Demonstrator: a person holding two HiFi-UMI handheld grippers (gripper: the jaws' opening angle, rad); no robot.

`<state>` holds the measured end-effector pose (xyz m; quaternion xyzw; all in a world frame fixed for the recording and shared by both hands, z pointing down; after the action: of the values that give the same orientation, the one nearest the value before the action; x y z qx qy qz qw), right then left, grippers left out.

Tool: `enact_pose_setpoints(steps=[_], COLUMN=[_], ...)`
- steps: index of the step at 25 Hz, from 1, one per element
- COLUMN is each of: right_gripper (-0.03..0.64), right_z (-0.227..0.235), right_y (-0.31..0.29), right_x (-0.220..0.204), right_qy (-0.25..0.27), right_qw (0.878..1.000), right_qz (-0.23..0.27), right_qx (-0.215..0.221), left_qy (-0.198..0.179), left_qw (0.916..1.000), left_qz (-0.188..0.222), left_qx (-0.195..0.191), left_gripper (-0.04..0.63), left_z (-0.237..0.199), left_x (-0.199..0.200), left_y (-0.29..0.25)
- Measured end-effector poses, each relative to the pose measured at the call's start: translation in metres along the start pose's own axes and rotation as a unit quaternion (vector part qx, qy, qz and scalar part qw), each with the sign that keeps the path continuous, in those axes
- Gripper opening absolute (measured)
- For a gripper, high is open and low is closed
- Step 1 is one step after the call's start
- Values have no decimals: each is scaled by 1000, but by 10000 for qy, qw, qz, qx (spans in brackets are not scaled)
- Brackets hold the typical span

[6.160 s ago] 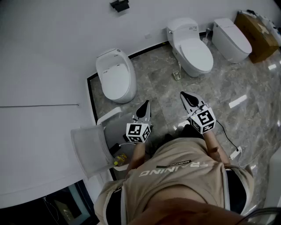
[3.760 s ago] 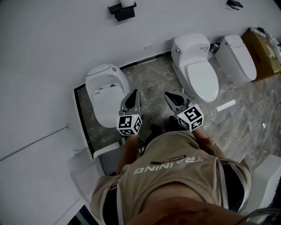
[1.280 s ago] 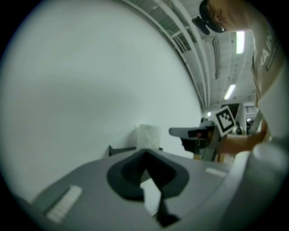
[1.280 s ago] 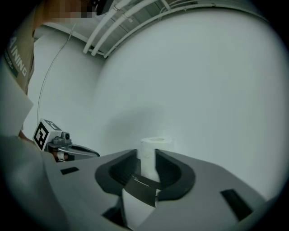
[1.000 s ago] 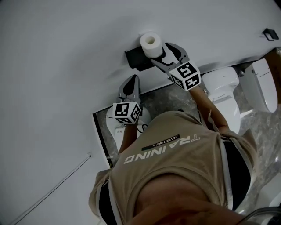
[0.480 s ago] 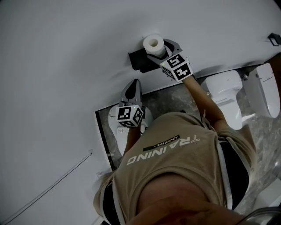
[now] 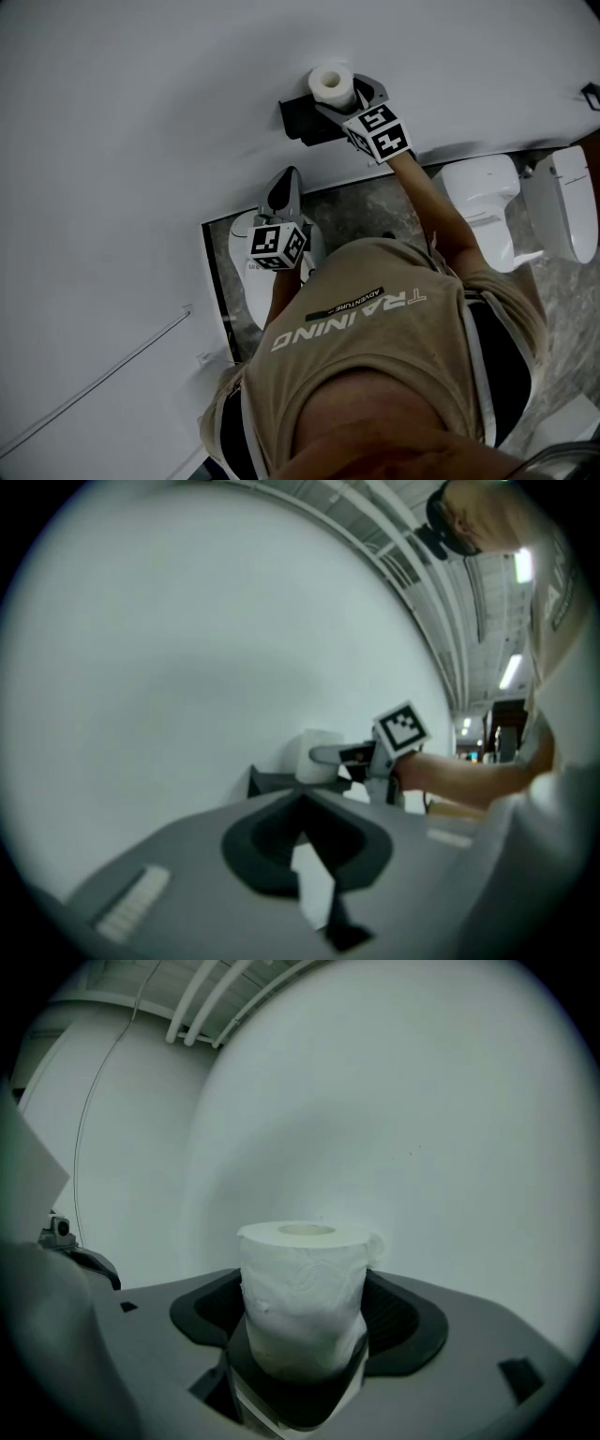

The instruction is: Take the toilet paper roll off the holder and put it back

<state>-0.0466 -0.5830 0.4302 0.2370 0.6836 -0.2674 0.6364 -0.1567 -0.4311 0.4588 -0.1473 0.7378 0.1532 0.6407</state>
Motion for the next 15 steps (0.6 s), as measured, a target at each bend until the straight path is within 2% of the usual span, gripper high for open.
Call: enact_pose_setpoints(steps=[3, 7, 15], right_gripper=[339, 339, 339], right_z=[0, -8, -23], right_y=[4, 18, 55], right_x=[3, 16, 54], right_qy=[1, -30, 285], right_qw=[10000, 9992, 9958], right_qz=[65, 401, 850], right_qx=[33, 58, 166], left_qy=[-12, 43, 32], left_qw=[10000, 9999, 9996], left_qz=[-25, -118, -133], left_qx=[29, 75, -265], left_gripper=[0, 0, 0], left_z=[3, 1, 15], left_x=[-2, -8, -10], left_y=[7, 17, 12])
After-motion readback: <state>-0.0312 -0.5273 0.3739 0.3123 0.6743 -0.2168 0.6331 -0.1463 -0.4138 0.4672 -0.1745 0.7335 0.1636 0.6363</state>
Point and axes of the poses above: the fingertips, and each gripper's own axes: y backward along the fingers, z to its right, x out of its top, the point moved 1 cm from there along y, backward along the fingers, and after that the axes turned 9 degrees about z, right-handed, at the moved point
